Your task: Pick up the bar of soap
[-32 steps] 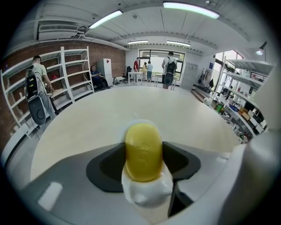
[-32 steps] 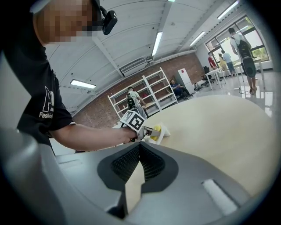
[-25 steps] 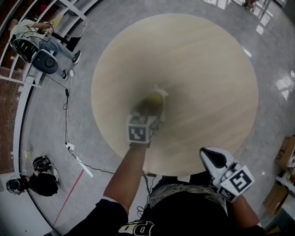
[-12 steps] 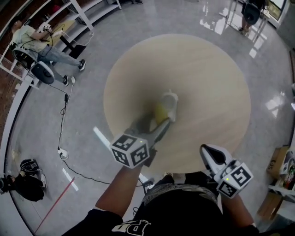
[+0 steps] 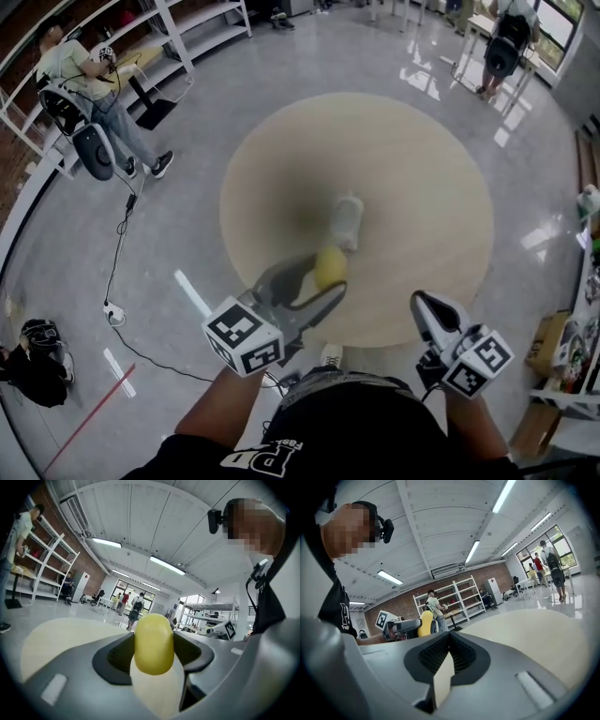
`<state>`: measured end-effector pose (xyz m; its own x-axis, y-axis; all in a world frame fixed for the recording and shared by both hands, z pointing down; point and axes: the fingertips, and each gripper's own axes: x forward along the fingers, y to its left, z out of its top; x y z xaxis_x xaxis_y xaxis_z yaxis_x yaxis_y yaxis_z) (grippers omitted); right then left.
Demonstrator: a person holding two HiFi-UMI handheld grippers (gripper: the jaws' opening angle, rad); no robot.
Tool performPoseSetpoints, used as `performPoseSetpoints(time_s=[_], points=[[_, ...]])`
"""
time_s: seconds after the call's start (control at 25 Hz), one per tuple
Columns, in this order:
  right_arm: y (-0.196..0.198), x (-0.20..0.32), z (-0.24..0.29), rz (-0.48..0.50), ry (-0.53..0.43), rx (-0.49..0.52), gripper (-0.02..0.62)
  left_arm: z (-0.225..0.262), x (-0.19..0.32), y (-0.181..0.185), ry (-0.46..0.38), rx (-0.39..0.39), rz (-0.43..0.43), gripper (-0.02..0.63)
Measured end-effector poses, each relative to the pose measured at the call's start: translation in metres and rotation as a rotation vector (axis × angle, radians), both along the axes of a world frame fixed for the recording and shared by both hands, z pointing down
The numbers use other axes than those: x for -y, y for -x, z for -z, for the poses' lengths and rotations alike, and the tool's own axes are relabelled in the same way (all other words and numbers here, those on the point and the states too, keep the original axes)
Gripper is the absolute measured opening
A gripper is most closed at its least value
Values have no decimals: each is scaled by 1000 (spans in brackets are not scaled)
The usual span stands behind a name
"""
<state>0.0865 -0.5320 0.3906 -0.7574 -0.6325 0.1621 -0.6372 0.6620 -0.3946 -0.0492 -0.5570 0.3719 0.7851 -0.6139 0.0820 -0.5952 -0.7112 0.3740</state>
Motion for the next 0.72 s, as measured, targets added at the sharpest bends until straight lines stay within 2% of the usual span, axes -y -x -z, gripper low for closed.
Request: performPoseSetpoints(time_s=[0.08, 0.2, 0.32, 0.44, 0.72], points=[[1, -6, 4, 9, -7, 3, 5, 8, -17, 7, -7, -10, 17, 267], [9, -22, 10, 18, -22, 18, 5, 18, -45, 20, 0, -68, 42, 267], [19, -49, 16, 35, -37, 23, 5, 26, -71, 35, 18, -121, 74, 267], [24, -83, 17, 48, -37, 14, 5, 27, -96, 46, 50, -135, 107, 267], [-3, -148, 9, 43, -42, 39, 5, 31, -154, 26, 109, -192, 111, 267]])
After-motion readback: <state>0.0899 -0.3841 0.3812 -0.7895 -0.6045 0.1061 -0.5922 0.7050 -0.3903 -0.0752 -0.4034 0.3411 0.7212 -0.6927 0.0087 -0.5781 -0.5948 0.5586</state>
